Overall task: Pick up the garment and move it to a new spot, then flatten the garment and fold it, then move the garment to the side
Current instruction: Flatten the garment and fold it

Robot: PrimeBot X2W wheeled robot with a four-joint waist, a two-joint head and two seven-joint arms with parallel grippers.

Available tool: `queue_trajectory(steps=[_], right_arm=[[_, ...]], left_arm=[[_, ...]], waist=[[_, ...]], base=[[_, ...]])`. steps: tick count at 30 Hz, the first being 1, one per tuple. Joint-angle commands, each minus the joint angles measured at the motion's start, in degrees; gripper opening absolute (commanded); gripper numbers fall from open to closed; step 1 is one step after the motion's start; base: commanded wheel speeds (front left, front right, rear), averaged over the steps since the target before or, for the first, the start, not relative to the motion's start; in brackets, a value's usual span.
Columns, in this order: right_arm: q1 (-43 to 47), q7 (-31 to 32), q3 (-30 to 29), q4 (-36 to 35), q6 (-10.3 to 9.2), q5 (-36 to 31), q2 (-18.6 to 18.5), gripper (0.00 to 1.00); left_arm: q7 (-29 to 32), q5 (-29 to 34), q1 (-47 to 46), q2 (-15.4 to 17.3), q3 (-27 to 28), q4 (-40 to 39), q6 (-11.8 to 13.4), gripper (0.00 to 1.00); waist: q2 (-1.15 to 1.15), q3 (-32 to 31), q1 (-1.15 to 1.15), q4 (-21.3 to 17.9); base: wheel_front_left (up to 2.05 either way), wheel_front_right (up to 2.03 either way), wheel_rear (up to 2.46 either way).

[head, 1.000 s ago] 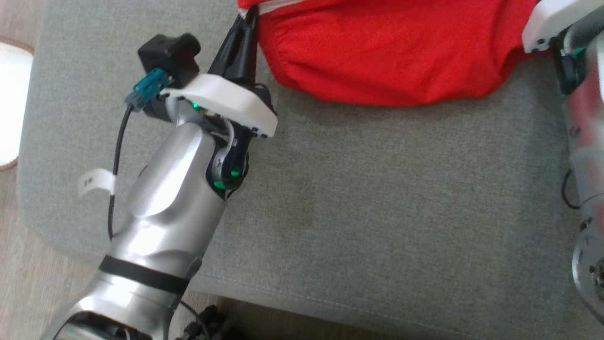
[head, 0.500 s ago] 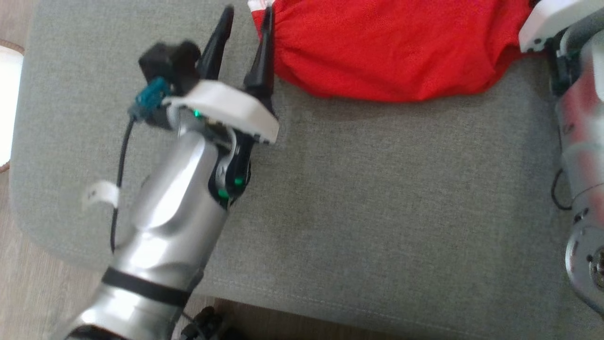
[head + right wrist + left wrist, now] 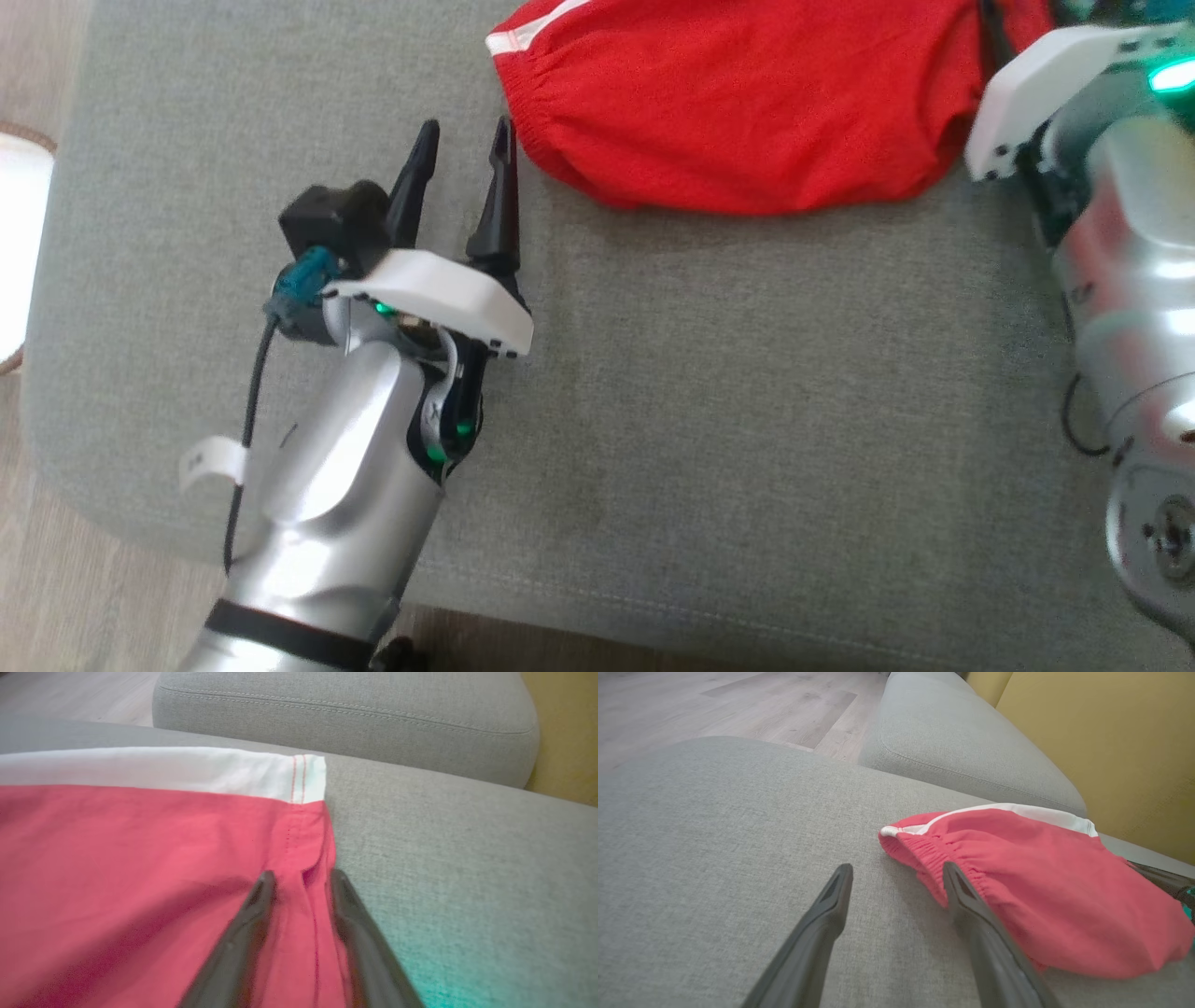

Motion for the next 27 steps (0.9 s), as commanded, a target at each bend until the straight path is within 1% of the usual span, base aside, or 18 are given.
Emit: queue_trajectory(steps=[1, 6, 10, 15, 18, 23, 27], right_arm=[[3.03, 1.05, 1.53, 0.87, 0.21, 0.51, 2.01, 0.0], [4.73, -3.07, 0.99, 0.94, 0.21, 5.31, 1.66, 0.0], [7.47, -7.0, -0.18, 0.94, 0.21, 9.6, 1.92, 0.0], [11.6, -9.27, 0.25, 0.81, 0.21, 14.62, 2.82, 0.0], [13.61, -9.78, 1.36, 0.12, 0.21, 16.84, 2.17, 0.0], [14.87, -9.97, 3.71, -2.15, 0.21, 19.72, 0.65, 0.0], [13.88, -10.26, 7.02, -5.85, 0.21, 21.53, 1.46, 0.0]], left_arm=[[-0.34, 0.89, 0.36, 1.31, 1.87, -1.5, 0.26, 1.0], [-0.34, 2.92, 2.67, 1.31, 3.35, -0.57, 0.37, 1.0], [-0.34, 4.43, 5.62, 1.31, 5.48, -0.14, 0.58, 1.0], [-0.34, 6.59, 9.34, 1.31, 7.3, 0.55, -0.01, 1.0], [-0.34, 7.49, 11.02, 1.31, 8.06, 0.6, -0.21, 1.0], [-0.34, 8.05, 12.51, 1.31, 8.38, 0.48, -0.72, 1.0], [-0.34, 8.16, 12.95, 1.31, 8.4, 0.66, -1.02, 1.0]], waist=[[0.0, -0.73, 0.0, -0.47], [0.0, -3.47, 0.0, -2.2], [0.0, -6.43, 0.0, -4.88], [0.0, -9.42, 0.0, -8.32], [0.0, -10.44, 0.0, -9.72], [0.0, -10.79, 0.0, -10.15], [0.0, -10.91, 0.0, -9.47]], base=[[0.0, 0.0, 0.0], [0.0, 0.0, 0.0], [0.0, 0.0, 0.0], [0.0, 0.0, 0.0], [0.0, 0.0, 0.0], [0.0, 0.0, 0.0], [0.0, 0.0, 0.0]])
